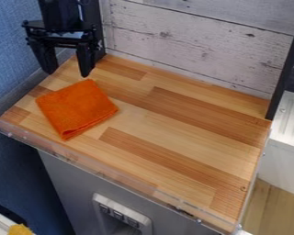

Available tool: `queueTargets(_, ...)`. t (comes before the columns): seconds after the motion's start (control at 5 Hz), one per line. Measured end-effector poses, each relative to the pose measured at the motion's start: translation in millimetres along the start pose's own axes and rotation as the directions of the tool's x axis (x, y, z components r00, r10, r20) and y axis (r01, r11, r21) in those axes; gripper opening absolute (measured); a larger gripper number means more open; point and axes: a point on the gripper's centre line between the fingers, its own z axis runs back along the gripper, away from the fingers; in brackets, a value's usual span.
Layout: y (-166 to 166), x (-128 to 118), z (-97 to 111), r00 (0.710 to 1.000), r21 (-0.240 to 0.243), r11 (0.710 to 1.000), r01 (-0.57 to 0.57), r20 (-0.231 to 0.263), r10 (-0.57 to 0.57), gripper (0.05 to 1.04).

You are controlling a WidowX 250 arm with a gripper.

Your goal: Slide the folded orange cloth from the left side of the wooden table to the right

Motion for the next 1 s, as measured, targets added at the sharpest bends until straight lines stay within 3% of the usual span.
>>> queueTargets(0.4,1,9,-2,0.987,-0.003,0.987,-0.161,0.020,0.161,0.999)
queueTargets(0.6,2,14,-6,0.975,-0.002,0.975,-0.224,0.012,0.224,0.952)
queueTargets(1.0,3,22,-37,0.957,0.011,0.957,-0.289,-0.015,0.289,0.370)
